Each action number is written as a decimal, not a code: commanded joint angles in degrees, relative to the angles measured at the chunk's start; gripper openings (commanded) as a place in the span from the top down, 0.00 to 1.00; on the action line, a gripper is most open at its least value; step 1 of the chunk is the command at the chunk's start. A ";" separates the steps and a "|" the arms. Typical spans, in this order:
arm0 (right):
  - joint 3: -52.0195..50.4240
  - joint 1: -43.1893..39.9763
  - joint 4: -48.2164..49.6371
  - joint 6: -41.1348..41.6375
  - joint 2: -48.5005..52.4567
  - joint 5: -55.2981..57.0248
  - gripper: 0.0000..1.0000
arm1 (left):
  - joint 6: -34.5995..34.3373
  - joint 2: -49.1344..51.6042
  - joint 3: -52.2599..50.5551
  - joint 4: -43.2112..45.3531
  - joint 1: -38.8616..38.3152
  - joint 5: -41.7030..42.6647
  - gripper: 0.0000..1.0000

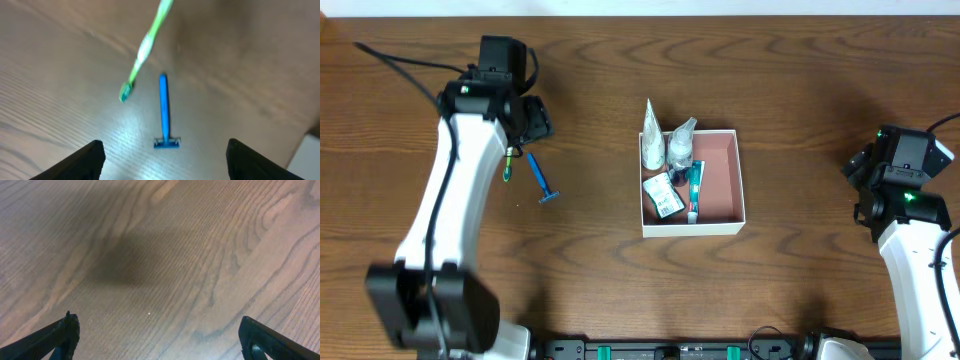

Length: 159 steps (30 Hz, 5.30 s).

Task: Pack container
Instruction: 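Move the left gripper back and grasp the green toothbrush, then carry the toothbrush into the box and release it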

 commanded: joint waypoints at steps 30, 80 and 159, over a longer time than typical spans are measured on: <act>0.37 -0.31 -0.07 -0.11 0.15 0.98 0.01 | 9.03 17.22 -0.59 15.74 5.16 1.64 0.17; 0.37 -0.31 -0.07 -0.11 0.15 0.96 0.01 | 16.33 21.99 0.33 19.76 11.45 7.41 0.94; 0.37 -0.31 -0.07 -0.11 0.15 0.98 0.01 | -23.89 11.17 0.70 23.37 -48.87 -5.31 0.56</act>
